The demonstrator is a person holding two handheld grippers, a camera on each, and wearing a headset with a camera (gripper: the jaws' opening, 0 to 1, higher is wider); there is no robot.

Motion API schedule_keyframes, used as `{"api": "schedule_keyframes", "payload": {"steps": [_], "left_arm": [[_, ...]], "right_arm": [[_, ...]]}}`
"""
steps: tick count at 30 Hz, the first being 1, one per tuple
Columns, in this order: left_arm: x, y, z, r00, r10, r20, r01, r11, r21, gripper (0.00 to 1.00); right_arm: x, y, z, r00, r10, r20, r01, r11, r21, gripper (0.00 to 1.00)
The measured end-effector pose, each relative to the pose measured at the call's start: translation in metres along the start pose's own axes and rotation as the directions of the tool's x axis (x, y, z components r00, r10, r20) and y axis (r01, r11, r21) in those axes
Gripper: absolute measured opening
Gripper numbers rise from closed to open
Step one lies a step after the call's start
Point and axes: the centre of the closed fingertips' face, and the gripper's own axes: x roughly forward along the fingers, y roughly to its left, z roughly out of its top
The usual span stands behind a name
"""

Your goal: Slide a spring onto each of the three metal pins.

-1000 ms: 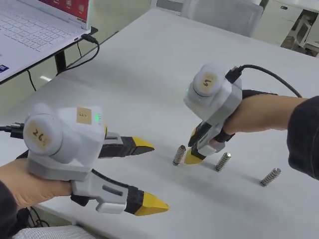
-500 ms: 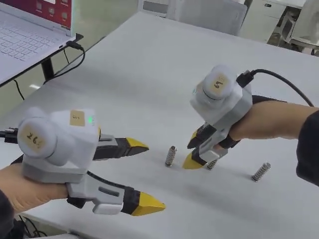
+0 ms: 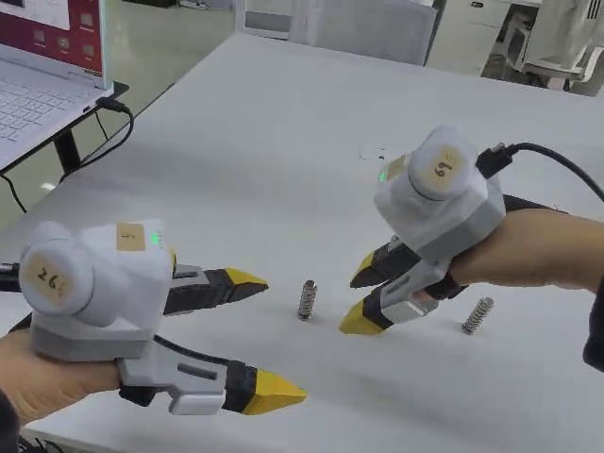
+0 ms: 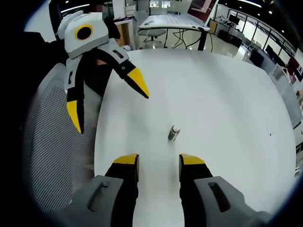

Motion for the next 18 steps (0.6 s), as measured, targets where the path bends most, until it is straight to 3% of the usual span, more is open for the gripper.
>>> {"api": "schedule_keyframes", "payload": {"steps": [9, 18], "left_arm": [[0.002, -0.004, 0.002, 1.0, -0.005, -0.008, 0.005, 1.0, 0.002, 0.67], [0.004, -0.008, 0.003, 0.9999, -0.009, -0.011, 0.009, 1.0, -0.003, 0.69]], "right_arm": [[-0.014, 0.014, -0.008, 0.9972, -0.013, 0.074, 0.009, 0.999, 0.052, 0.33], [-0.03, 0.023, -0.024, 0.9912, -0.058, 0.119, 0.045, 0.993, 0.108, 0.33]]}}
